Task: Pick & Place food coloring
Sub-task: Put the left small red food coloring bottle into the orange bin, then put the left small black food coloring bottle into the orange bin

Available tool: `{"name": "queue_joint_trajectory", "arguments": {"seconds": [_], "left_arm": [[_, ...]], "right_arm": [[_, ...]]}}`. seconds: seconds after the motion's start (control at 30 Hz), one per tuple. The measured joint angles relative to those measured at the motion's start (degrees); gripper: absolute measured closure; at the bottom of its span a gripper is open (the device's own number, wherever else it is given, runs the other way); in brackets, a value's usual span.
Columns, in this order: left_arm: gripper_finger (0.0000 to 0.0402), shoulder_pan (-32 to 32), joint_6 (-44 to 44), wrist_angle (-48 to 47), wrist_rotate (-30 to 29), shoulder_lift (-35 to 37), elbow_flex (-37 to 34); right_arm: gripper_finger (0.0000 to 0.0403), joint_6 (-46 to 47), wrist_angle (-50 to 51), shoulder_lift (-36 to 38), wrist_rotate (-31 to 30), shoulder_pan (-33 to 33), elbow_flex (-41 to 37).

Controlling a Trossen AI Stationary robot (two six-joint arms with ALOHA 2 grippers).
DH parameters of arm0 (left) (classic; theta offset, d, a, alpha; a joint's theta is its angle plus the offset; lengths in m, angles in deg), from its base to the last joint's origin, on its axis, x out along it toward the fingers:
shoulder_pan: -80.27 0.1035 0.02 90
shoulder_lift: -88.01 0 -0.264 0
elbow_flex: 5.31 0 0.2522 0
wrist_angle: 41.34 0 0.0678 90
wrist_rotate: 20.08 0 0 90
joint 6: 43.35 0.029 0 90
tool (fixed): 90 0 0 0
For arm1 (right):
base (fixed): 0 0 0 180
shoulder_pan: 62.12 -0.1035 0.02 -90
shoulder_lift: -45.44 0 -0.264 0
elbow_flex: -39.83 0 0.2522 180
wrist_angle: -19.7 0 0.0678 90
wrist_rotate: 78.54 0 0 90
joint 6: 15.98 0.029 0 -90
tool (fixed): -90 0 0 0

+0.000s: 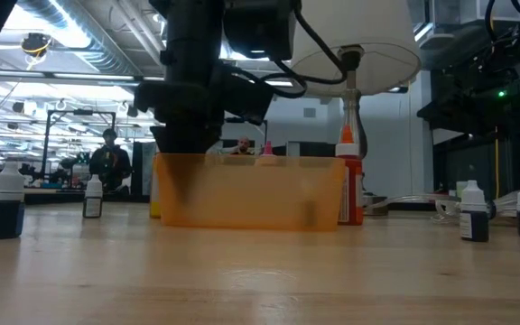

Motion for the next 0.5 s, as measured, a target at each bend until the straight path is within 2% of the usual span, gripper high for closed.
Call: {"name": "queue_joint_trajectory", "arguments": {"seconds": [0.5], "left_arm": [[0.0267,0.79,1.99,-0.42,0.46,0.17,0.83]], "right_arm": [[0.0079,0.02,0.00,0.00,0.01,0.00,-0.01]]}}
